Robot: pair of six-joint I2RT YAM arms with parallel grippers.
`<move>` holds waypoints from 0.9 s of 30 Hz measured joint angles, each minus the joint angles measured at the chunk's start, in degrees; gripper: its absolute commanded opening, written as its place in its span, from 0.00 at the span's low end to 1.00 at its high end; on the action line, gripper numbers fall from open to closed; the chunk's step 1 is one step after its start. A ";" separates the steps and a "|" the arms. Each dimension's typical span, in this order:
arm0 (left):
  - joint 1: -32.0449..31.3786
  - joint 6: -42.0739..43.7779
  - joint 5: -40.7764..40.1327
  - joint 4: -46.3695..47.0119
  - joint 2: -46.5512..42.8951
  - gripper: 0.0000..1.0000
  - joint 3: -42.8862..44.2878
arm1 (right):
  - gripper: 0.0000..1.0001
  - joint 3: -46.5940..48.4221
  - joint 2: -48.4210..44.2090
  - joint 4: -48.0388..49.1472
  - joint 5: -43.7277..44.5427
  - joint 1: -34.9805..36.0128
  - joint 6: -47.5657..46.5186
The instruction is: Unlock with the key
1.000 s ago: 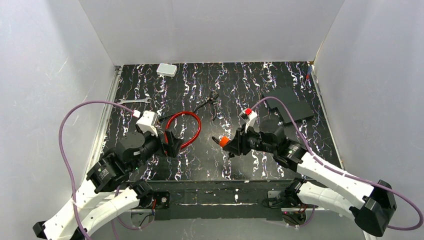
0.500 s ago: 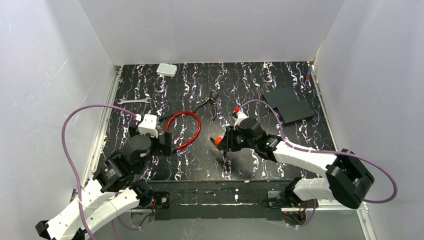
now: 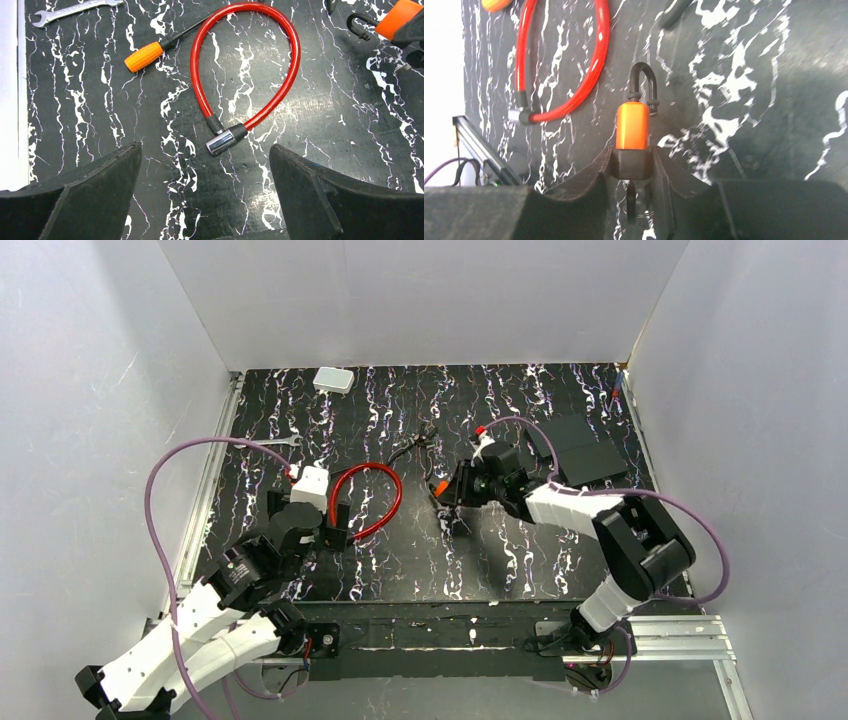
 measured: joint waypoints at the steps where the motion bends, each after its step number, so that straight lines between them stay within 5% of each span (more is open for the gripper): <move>1: 0.00 0.00 -0.20 -0.07 -0.24 0.98 0.00 | 0.01 0.76 1.14 0.15 -0.22 -0.92 -0.13; 16: 0.00 0.02 -1.16 -0.13 -0.81 0.98 0.00 | 0.01 10.62 15.54 1.07 -4.92 -8.15 -1.49; 22: 0.00 0.02 -1.16 -0.13 -0.81 0.98 0.00 | 0.55 12.74 16.22 1.03 -7.26 -9.70 -1.77; 27: 0.00 0.02 -1.16 -0.13 -0.70 0.98 0.00 | 0.71 14.78 16.35 -0.11 -7.76 -10.93 -2.49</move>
